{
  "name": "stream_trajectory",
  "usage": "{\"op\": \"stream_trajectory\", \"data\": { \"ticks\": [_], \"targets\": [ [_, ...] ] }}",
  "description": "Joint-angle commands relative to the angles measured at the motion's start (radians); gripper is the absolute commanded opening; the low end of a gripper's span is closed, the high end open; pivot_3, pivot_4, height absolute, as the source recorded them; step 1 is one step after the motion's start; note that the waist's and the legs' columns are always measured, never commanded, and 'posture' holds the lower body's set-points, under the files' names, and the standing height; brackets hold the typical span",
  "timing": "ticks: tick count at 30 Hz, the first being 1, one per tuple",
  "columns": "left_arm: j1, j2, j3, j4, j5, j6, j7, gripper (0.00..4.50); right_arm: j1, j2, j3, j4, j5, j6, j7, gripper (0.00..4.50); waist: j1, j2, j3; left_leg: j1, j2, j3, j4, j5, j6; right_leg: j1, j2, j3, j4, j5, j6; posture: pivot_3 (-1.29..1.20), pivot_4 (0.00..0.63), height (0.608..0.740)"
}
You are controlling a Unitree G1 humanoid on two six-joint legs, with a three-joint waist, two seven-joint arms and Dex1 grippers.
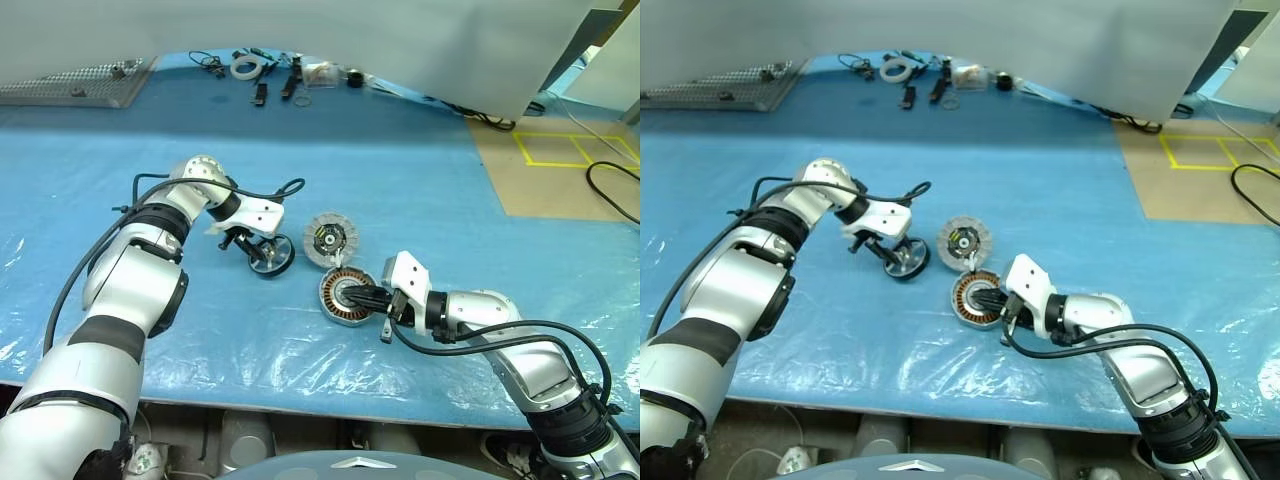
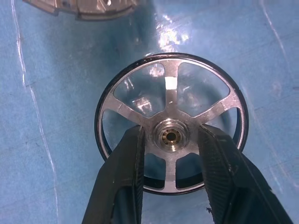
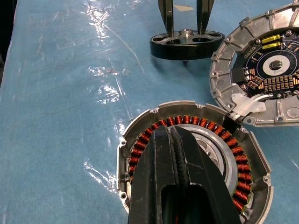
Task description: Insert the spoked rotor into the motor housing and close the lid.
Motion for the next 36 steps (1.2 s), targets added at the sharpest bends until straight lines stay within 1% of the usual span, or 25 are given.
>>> {"op": "stream_trajectory", "data": {
  "ticks": [1, 5, 6, 10, 13, 14, 17, 21, 23, 25, 29, 31, 36],
  "targets": [
    [0.018, 0.066, 0.019, -0.053, -0.089, -0.011, -0.035, 1.33, -0.014, 0.001, -0.041, -0.029, 0.038, 0.000, 0.004, 0.00, -0.002, 0.000, 0.000, 0.000, 0.000, 0.000, 0.000, 0.000, 0.000, 0.000, 0.000, 0.000, 0.000, 0.000, 0.000, 0.00, 0.150, 0.740],
    [0.074, 0.148, -0.013, -0.148, -0.225, 0.040, -0.035, 1.33, -0.017, -0.008, -0.055, -0.034, 0.051, 0.002, 0.011, 0.00, -0.004, 0.001, 0.000, 0.000, 0.001, 0.000, -0.002, 0.000, 0.000, -0.001, 0.001, 0.000, 0.000, 0.000, 0.000, 0.00, 0.150, 0.740],
    [0.095, 0.173, -0.011, -0.200, -0.273, 0.073, -0.035, 1.33, -0.019, -0.011, -0.060, -0.038, 0.054, 0.002, 0.012, 0.00, -0.003, 0.001, 0.000, 0.000, 0.001, 0.000, -0.002, 0.000, 0.000, -0.001, 0.001, 0.000, 0.000, 0.000, 0.000, 0.00, 0.150, 0.740],
    [0.188, 0.253, 0.010, -0.440, -0.474, 0.249, -0.035, 1.33, -0.026, -0.020, -0.081, -0.040, 0.058, -0.001, 0.010, 0.00, 0.002, 0.001, 0.001, -0.001, 0.001, 0.000, -0.002, 0.000, 0.000, -0.002, 0.000, -0.001, -0.001, 0.000, 0.000, 0.00, 0.150, 0.740],
    [0.286, 0.289, 0.072, -0.679, -0.630, 0.440, -0.035, 1.33, -0.020, -0.030, -0.088, -0.040, 0.047, -0.012, 0.006, 0.00, 0.001, 0.001, 0.001, -0.001, 0.001, 0.000, -0.002, 0.000, 0.000, -0.002, 0.000, -0.001, -0.001, 0.000, 0.000, 0.00, 0.150, 0.740],
    [0.322, 0.292, 0.096, -0.751, -0.660, 0.497, -0.034, 1.33, -0.008, -0.038, -0.099, -0.042, 0.052, -0.016, 0.011, 0.00, 0.001, 0.001, 0.001, -0.001, 0.001, 0.000, -0.003, 0.000, 0.000, -0.002, 0.000, -0.001, -0.001, 0.000, 0.000, 0.00, 0.150, 0.740],
    [0.436, 0.300, 0.131, -0.927, -0.689, 0.592, -0.018, 1.33, 0.114, -0.112, -0.224, -0.057, 0.091, -0.080, 0.079, 0.00, 0.003, 0.003, 0.001, -0.002, 0.000, 0.001, -0.004, 0.000, 0.000, -0.002, 0.000, -0.001, -0.003, -0.001, -0.001, 0.00, 0.150, 0.740],
    [0.513, 0.276, 0.158, -1.041, -0.711, 0.670, 0.023, 1.33, 0.188, -0.144, -0.293, -0.047, 0.107, -0.137, 0.109, 0.00, -0.006, 0.003, 0.001, -0.002, 0.001, 0.001, -0.006, 0.000, 0.000, -0.002, 0.001, -0.001, -0.006, -0.001, 0.000, 0.00, 0.150, 0.740],
    [0.534, 0.236, 0.177, -1.079, -0.735, 0.718, 0.074, 1.33, 0.209, -0.144, -0.313, -0.044, 0.113, -0.150, 0.115, 0.00, -0.007, 0.003, 0.001, -0.002, 0.002, 0.001, -0.005, 0.000, 0.000, -0.002, 0.001, -0.001, -0.005, -0.001, 0.000, 0.00, 0.150, 0.740],
    [0.545, 0.187, 0.193, -1.098, -0.750, 0.761, 0.133, 1.33, 0.225, -0.140, -0.323, -0.047, 0.117, -0.156, 0.110, 0.00, -0.006, 0.004, 0.001, -0.002, 0.001, 0.002, -0.005, 0.000, 0.000, -0.002, 0.001, 0.000, -0.005, -0.001, -0.001, 0.00, 0.150, 0.740],
    [0.577, 0.116, 0.188, -1.102, -0.730, 0.764, 0.191, 1.33, 0.259, -0.130, -0.316, -0.080, 0.123, -0.157, 0.093, 0.00, -0.006, 0.004, 0.001, -0.002, 0.000, 0.002, -0.003, 0.000, 0.000, -0.002, 0.001, 0.000, -0.005, -0.001, -0.001, 0.00, 0.150, 0.740],
    [0.595, 0.098, 0.171, -1.105, -0.719, 0.773, 0.194, 1.33, 0.272, -0.128, -0.314, -0.094, 0.127, -0.154, 0.088, 0.00, -0.008, 0.004, 0.001, -0.002, 0.001, 0.002, -0.004, 0.000, 0.000, -0.002, 0.001, 0.000, -0.005, -0.001, -0.001, 0.00, 0.150, 0.740],
    [0.621, 0.088, 0.132, -1.091, -0.684, 0.761, 0.167, 1.33, 0.278, -0.137, -0.319, -0.097, 0.134, -0.154, 0.094, 0.00, -0.007, 0.004, 0.001, -0.001, 0.001, 0.002, -0.004, 0.000, 0.000, -0.002, 0.001, 0.000, -0.005, -0.001, -0.001, 0.00, 0.150, 0.740]
  ]
}}
